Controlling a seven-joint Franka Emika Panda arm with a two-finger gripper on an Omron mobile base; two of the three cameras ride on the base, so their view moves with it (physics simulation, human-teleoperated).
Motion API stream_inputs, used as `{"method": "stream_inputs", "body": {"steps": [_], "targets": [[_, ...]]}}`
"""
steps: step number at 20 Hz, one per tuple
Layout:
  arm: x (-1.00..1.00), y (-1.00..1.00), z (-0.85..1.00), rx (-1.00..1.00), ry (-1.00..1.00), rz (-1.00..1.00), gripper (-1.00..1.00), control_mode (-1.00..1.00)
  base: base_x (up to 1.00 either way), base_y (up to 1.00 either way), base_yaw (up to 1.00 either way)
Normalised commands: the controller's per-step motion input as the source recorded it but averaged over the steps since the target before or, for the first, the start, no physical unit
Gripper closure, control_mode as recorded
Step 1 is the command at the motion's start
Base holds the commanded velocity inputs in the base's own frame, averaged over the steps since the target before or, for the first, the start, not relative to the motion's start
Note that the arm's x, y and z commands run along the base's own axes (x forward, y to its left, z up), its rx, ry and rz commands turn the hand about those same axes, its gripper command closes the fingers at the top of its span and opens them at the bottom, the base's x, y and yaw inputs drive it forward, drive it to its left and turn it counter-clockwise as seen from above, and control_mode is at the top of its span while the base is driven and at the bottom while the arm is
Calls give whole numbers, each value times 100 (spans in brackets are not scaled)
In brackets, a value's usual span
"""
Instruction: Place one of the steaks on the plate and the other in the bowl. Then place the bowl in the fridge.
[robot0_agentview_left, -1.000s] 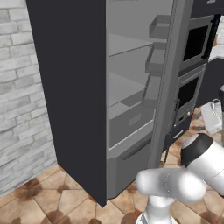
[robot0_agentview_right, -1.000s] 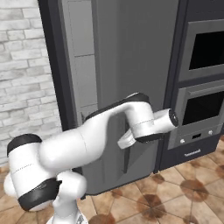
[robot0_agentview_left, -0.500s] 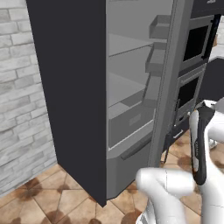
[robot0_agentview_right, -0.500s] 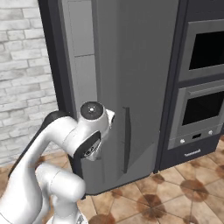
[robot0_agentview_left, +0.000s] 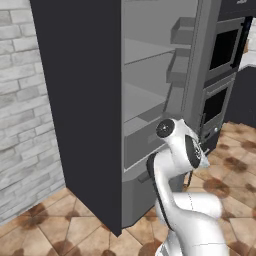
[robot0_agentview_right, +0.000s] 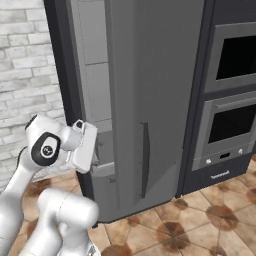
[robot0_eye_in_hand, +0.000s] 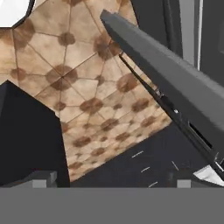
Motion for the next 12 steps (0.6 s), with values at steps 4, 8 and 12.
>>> {"method": "stream_inputs", "body": {"steps": [4, 8, 12], "targets": [[91, 71, -4, -73, 36, -4, -100, -100, 0, 0, 0], [41, 6, -5, -5, 11, -15, -100, -100, 0, 0, 0], [92, -20, -1, 0, 14, -25, -100, -100, 0, 0, 0]]}}
